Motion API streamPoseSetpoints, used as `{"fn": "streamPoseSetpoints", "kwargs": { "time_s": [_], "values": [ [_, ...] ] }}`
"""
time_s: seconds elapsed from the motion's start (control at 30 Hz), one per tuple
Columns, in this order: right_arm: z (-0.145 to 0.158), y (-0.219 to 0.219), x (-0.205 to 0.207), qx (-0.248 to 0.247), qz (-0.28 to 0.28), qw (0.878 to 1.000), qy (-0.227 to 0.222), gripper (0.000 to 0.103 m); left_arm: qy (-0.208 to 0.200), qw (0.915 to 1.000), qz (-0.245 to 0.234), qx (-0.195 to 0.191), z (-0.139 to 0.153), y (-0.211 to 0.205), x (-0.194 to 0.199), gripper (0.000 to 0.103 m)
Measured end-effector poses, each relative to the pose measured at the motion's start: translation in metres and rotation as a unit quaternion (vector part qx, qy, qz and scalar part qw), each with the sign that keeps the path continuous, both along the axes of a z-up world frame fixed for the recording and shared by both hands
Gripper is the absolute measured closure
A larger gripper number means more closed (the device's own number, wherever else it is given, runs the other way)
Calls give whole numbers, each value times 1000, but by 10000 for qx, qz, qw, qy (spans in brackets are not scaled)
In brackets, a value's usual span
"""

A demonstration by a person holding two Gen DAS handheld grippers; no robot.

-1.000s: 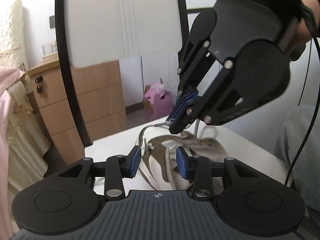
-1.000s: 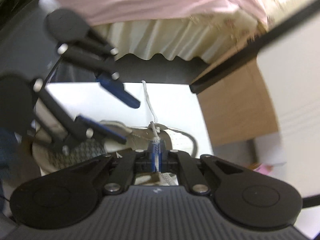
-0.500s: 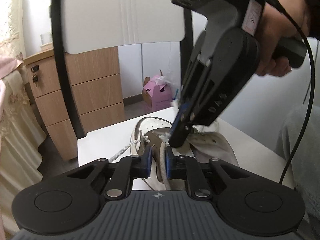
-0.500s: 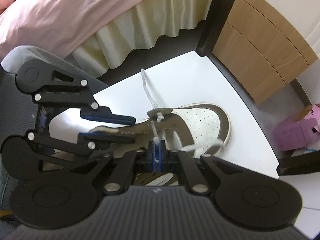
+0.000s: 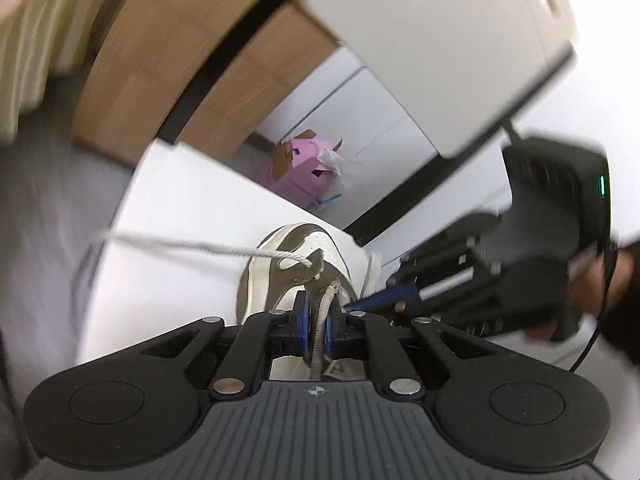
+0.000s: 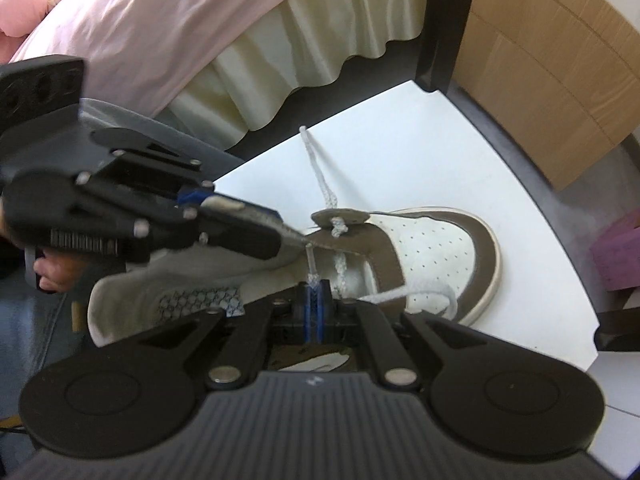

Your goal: Lace up shoes with both hands

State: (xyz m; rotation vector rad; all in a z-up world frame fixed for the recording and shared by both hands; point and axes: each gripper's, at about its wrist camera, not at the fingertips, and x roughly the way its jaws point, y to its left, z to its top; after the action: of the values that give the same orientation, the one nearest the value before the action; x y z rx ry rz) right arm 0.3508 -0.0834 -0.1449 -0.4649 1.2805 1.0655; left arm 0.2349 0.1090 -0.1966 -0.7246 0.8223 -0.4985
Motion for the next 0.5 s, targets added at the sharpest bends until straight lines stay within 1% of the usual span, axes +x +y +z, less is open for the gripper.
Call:
{"fn": "streamPoseSetpoints", "kwargs": {
  "time_s": [0.03, 0.1, 0.33, 0.5],
  "values": [
    [0, 1, 1, -11, 27, 10000, 31, 99, 85, 9999, 35, -141, -2, 3, 1, 94],
    [-1, 4, 2, -63, 92, 9999, 62, 99, 150, 9995, 57, -257, -4, 5, 2, 94],
    [-4, 5, 5, -144, 44, 9997, 184, 99, 88, 9998, 10, -171, 1, 4, 5, 94],
    [-7, 7, 9, -294, -36, 9992, 283, 99, 13, 10000, -35, -46, 1, 3, 3, 94]
  ]
}}
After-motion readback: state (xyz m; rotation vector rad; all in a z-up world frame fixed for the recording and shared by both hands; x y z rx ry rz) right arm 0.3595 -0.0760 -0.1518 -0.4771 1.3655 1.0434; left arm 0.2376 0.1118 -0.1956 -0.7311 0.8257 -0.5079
